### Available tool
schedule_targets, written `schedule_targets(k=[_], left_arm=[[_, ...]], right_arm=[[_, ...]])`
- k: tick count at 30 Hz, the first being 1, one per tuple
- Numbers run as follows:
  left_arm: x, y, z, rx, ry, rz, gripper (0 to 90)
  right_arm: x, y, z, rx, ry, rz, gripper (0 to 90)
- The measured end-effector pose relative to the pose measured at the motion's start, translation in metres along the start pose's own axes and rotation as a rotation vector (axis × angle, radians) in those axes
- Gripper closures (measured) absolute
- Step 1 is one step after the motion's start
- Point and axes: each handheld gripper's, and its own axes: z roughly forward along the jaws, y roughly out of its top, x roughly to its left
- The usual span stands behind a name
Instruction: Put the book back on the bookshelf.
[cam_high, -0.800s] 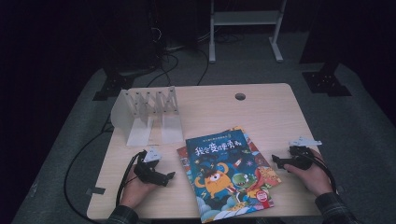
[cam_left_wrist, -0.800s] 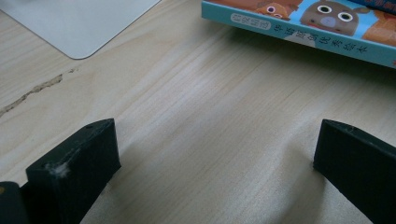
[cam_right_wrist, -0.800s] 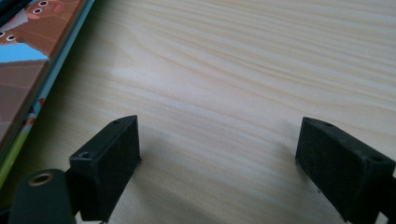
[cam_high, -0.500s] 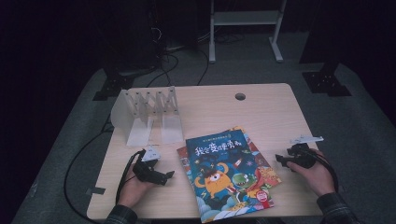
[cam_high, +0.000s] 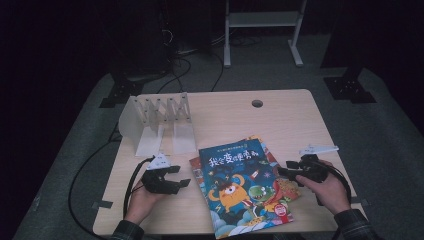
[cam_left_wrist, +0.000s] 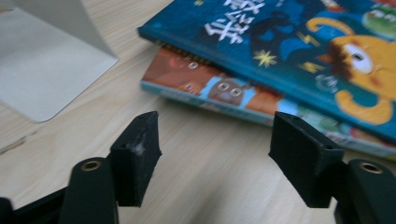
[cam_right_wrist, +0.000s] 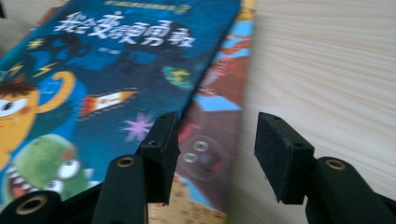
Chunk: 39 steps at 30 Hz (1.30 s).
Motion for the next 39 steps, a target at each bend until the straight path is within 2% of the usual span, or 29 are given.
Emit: schedule_targets(k=[2, 6, 16, 19, 22, 26, 28, 31, 38, 39], left_arm=[[-0.002, 0.003, 0.001, 0.003, -0.024, 0.000, 36.7], [-0.009, 0.008, 0.006, 0.024, -0.045, 0.002, 43.6], [-0.029, 0.019, 0.027, 0.083, -0.148, 0.055, 50.6], [-0.035, 0.020, 0.032, 0.091, -0.189, 0.061, 51.9], [-0.037, 0.021, 0.033, 0.097, -0.199, 0.064, 53.6], [-0.038, 0.021, 0.033, 0.096, -0.239, 0.047, 55.3], [-0.041, 0.021, 0.034, 0.101, -0.234, 0.069, 55.4], [-0.044, 0.022, 0.034, 0.108, -0.238, 0.076, 54.1], [-0.051, 0.023, 0.035, 0.097, -0.296, 0.068, 53.9], [-0.052, 0.024, 0.035, 0.099, -0.304, 0.076, 53.9]], right_arm=[[0.003, 0.001, 0.001, 0.004, 0.010, -0.004, 48.2], [0.013, 0.002, 0.007, 0.027, 0.040, -0.019, 48.2], [0.026, 0.003, 0.016, 0.080, 0.084, -0.046, 54.0], [0.027, 0.003, 0.017, 0.082, 0.089, -0.047, 54.0], [0.027, 0.004, 0.018, 0.086, 0.086, -0.048, 53.6], [0.026, 0.006, 0.019, 0.087, 0.087, -0.053, 53.3], [0.025, 0.008, 0.022, 0.084, 0.080, -0.054, 53.1], [0.023, 0.013, 0.026, 0.086, 0.080, -0.066, 52.6], [0.016, 0.025, 0.037, 0.083, 0.066, -0.088, 52.6], [0.016, 0.025, 0.037, 0.083, 0.066, -0.088, 52.6]])
